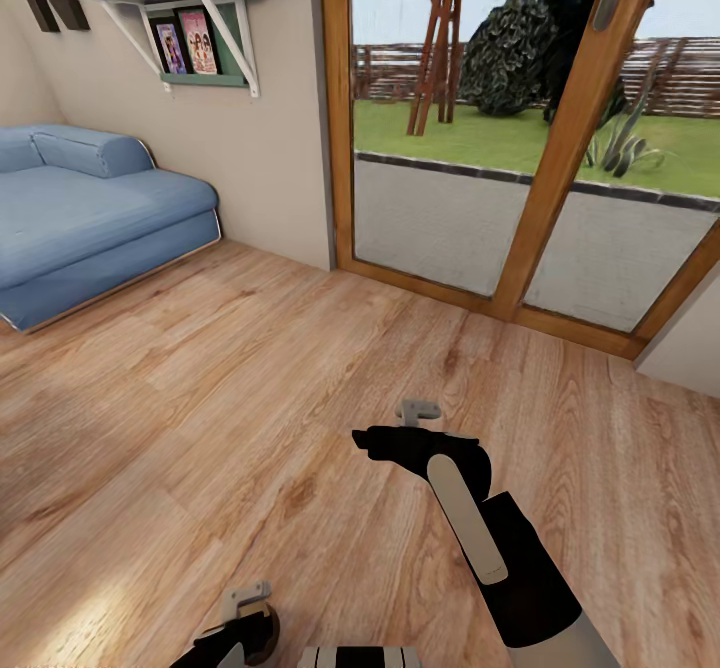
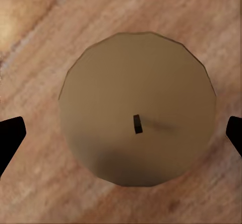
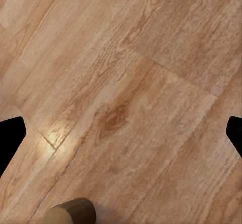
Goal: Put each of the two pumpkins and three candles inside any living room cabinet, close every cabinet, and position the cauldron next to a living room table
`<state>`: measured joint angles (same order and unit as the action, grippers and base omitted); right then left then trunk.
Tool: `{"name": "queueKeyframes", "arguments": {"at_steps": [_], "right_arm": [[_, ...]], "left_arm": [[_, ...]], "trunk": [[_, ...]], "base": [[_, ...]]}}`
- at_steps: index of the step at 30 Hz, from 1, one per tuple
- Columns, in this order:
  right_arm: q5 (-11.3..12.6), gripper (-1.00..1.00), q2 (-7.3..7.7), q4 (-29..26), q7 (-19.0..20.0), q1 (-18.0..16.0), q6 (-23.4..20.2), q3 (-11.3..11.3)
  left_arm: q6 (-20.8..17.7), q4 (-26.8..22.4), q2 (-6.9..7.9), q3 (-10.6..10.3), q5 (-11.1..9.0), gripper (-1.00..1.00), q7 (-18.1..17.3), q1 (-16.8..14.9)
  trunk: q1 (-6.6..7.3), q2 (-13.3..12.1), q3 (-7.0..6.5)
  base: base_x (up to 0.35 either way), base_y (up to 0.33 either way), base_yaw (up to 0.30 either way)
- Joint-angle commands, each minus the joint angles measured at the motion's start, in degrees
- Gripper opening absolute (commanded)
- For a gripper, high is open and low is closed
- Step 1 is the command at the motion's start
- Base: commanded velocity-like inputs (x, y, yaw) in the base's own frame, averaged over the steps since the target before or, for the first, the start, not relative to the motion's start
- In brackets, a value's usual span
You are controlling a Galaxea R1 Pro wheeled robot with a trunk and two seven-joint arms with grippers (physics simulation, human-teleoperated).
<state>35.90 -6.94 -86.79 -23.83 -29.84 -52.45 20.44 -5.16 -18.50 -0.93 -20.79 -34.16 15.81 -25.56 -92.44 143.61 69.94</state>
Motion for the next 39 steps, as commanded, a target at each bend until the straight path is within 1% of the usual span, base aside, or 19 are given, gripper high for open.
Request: {"name": "queueKeyframes", "arguments": {"at_steps": [1, 14, 20, 34, 39], "right_arm": [[0.57, 1.0, 0.0, -0.05, -0.6, -0.04, -0.11, 0.03], [0.57, 1.0, 0.0, -0.05, -0.6, -0.04, -0.11, 0.03], [0.57, 1.0, 0.0, -0.08, -0.6, -0.04, -0.11, 0.03], [0.57, 1.0, 0.0, -0.11, -0.6, -0.04, -0.11, 0.04], [0.57, 1.0, 0.0, -0.12, -0.6, -0.04, -0.11, 0.04]], "left_arm": [[-0.13, -0.14, 0.05, -0.48, -0.37, 1.0, 0.46, -0.01], [0.06, -0.13, 0.05, -0.48, -0.38, 1.0, 0.49, -0.01], [0.07, -0.13, 0.05, -0.48, -0.39, 1.0, 0.53, -0.01], [0.15, -0.13, 0.05, -0.48, -0.44, 1.0, 0.54, -0.01], [0.15, -0.14, 0.05, -0.48, -0.4, 1.0, 0.54, -0.01]], "trunk": [[0.01, 0.02, 0.05], [0.01, 0.02, 0.05], [0.01, 0.02, 0.05], [0.01, 0.02, 0.05], [-0.12, 0.09, 1.15]], "base": [[0.0, 0.0, 0.0], [0.041, 0.0, 0.0], [0.158, 0.0, 0.0], [0.027, 0.0, 0.0], [0.0, 0.0, 0.0]]}}
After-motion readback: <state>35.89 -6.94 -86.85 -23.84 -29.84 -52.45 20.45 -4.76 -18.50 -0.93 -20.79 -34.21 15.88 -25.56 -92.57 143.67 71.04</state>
